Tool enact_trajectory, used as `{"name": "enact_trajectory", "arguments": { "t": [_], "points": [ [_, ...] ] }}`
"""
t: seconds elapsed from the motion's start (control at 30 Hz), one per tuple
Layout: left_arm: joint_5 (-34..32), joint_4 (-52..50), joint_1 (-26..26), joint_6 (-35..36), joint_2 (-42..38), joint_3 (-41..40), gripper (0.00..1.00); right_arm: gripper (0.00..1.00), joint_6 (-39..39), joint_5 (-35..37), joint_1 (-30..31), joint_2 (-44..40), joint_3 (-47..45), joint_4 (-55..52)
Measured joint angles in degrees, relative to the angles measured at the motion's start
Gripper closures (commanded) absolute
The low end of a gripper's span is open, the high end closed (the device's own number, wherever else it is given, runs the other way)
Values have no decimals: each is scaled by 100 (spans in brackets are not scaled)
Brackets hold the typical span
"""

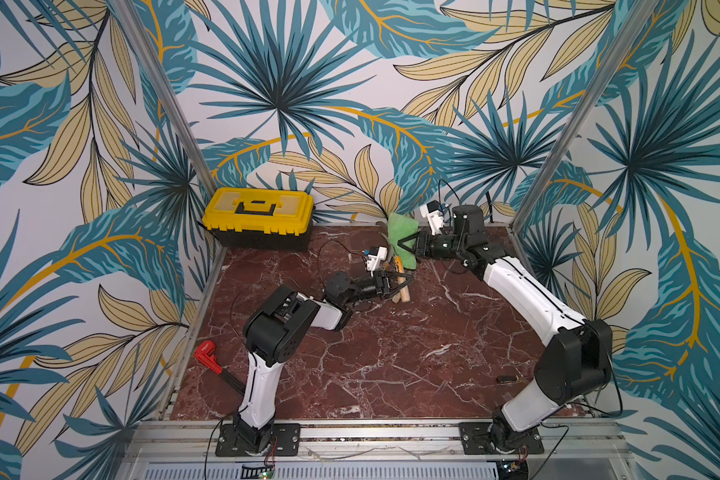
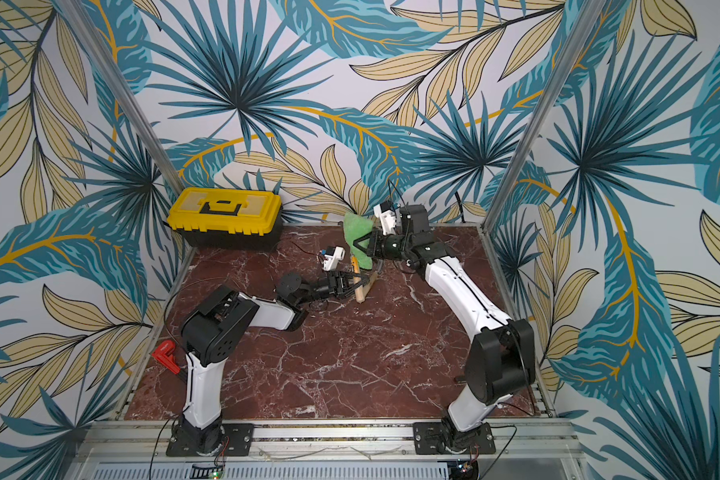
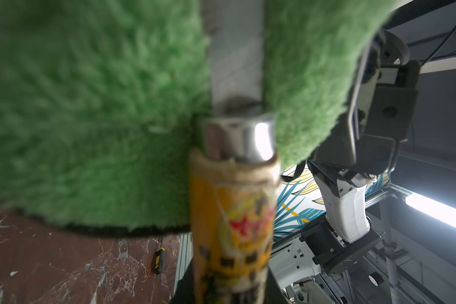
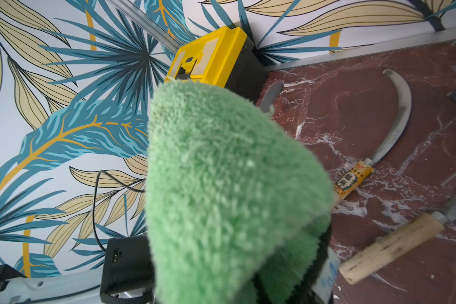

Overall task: Wipe small sickles with rags
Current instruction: Wipe the small sickle.

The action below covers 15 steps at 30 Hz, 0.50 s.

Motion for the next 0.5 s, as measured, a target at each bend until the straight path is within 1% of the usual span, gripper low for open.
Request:
{"name": "enact_trajectory", "arguments": {
  "t": [0.17,0.27,0.37,0.5],
  "points": [
    [4,-57,66,-28,0,33,100,97,-262,179,85,-586,-138,-763],
    [-24,-63,103,-20,-15,13,100,97,-273,210,-52,-680,-116,-966],
    [-61,-92,103,-2,-125,-149,100,97,-195,304,-367,-487,0,-1047],
    [-81,-114,79,39,-310,-380,100,97,-72,487,-601,138,474,-1152]
  ]
}}
